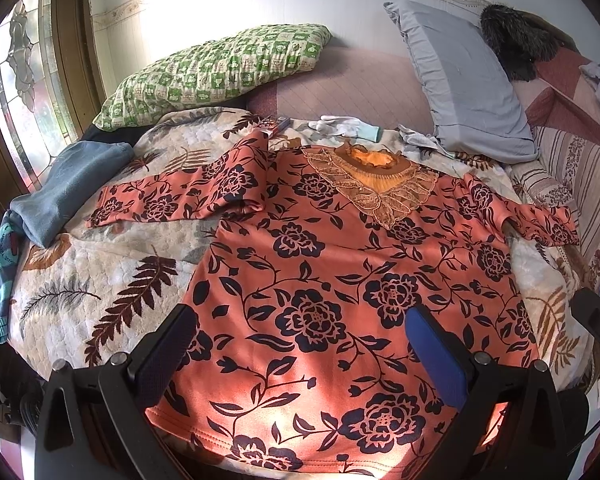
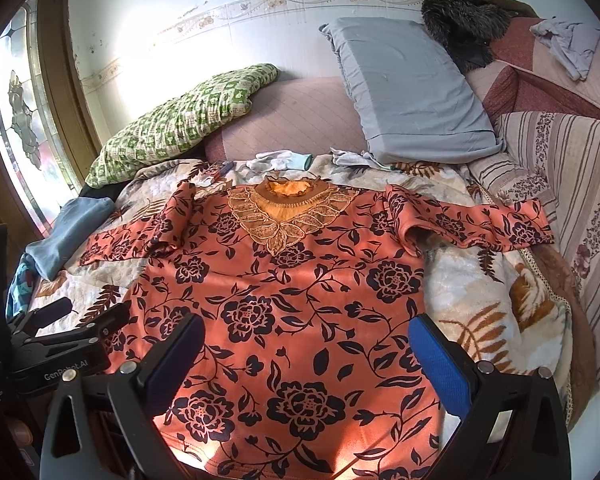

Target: Fold small clothes

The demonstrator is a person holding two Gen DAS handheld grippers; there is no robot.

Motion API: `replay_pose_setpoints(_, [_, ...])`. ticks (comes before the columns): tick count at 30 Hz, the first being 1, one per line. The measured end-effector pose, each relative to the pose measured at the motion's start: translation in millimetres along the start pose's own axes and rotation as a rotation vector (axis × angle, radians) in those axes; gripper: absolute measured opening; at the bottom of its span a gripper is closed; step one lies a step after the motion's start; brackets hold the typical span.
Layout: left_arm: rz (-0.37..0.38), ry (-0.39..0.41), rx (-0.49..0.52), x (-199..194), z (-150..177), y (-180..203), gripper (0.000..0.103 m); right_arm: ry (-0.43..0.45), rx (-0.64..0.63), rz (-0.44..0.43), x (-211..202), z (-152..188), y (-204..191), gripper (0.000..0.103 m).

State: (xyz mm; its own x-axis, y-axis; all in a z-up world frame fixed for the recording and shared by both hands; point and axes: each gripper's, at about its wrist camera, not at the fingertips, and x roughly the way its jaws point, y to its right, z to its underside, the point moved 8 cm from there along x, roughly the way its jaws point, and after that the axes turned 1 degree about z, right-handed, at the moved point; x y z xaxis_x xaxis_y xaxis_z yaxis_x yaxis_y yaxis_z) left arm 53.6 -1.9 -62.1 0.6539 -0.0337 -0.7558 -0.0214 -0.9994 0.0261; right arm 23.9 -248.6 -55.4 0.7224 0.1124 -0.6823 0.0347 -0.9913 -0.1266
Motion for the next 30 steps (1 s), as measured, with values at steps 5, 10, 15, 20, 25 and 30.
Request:
replay_pose_setpoints(5, [0.001,0.0,-0.001,-0.4,0.4,-0.4,0.103,0.001,-0.001,-0.001,-0.1,-0.4,0.3,0.103])
replay_pose_setpoints(10, [0.0,0.002,-0.002,-0.9,-0.2,0.1,0.103,-0.001,0.0,-0.001,-0.6,-0.5,0.6,0.103])
replay_pose_setpoints(15, [0.0,0.002,-0.002,-0.8,-3.3,4.1,0.103,-0.003,0.003,-0.002,-0.8,-0.1,0.6,0.103])
replay_pose_setpoints(20, [0.003,0.004,-0.002,-3.2,-1.0,0.4,0.103,-0.001,0.001,-0.001,-0.9,0.0,0.6,0.103])
replay_pose_setpoints(25, [0.003,0.005,-0.002,-3.6,-1.5,1.0,0.103,-0.001,0.001,-0.001,-1.1,0.0,0.6,0.103])
replay_pose_setpoints(30, [0.023,-0.018,-0.013,-0.7,1.0,-2.0,0.103,-0.001,0.001,-0.003,-1.1,0.3,1.3,0.103])
